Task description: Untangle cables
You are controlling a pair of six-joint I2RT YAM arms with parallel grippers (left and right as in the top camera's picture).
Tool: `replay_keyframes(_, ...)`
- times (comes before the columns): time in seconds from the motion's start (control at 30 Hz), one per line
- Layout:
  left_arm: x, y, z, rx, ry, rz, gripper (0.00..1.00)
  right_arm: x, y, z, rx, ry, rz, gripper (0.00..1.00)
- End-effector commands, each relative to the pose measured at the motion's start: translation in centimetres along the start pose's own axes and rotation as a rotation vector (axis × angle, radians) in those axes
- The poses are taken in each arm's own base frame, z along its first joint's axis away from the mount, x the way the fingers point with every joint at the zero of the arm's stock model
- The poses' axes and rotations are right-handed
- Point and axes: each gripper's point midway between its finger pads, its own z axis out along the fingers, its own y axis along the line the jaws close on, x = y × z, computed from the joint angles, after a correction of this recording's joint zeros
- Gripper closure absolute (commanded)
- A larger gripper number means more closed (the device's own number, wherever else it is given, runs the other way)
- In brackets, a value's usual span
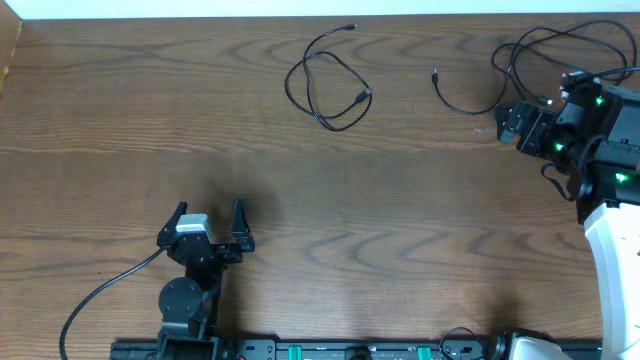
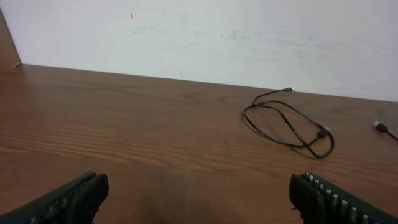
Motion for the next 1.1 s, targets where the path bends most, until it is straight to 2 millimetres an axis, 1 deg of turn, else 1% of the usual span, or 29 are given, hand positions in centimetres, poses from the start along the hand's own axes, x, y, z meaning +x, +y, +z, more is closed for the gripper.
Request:
replay_keyframes(0.0, 1.7, 0.4, 0.0, -0.016, 0.054, 0.022, 0.02, -0.2, 0.2, -0.2, -0.006, -0.006, 0.007, 0.01)
replay_keyframes(0.07, 1.7, 0.4, 0.0, -0.016, 0.054, 0.022, 0.02, 0.2, 0.0, 0.3, -0.001, 0.011, 0.012, 0.01)
replay_keyframes(0.23, 1.7, 0.4, 0.0, -0.016, 0.054, 0.022, 0.02, 1.3, -0.5, 0.3, 0.013, 0.046, 0.028, 0.01)
replay_keyframes(0.4, 1.7, 0.4, 0.0, -0.016, 0.054, 0.022, 0.02, 1.7, -0.7, -0.6, 0.043, 0.052, 0.012, 0.01)
replay_keyframes(0.57, 1.7, 0.4, 0.0, -0.016, 0.054, 0.022, 0.02, 1.0, -0.4, -1.9, 0.055, 0.007, -0.002, 0.01)
replay_keyframes(0.67, 1.7, 0.4, 0.0, -0.016, 0.054, 0.022, 0.02, 0.3, -0.1, -2.6, 0.05, -0.046, -0.02, 0.01)
replay_keyframes(0.8, 1.7, 0.4, 0.0, -0.016, 0.054, 0.022, 0.02, -0.3, 1.0, -2.9, 0.009, -0.138, -0.066, 0.01)
replay_keyframes(0.97, 1.7, 0.4, 0.0, -0.016, 0.054, 0.022, 0.02, 0.9, 2.1, -2.9, -0.055, -0.262, -0.129, 0.01)
replay_keyframes(1.07, 1.7, 0.4, 0.0, -0.016, 0.054, 0.022, 0.02, 1.6, 1.8, -2.9, -0.068, -0.358, -0.153, 0.01)
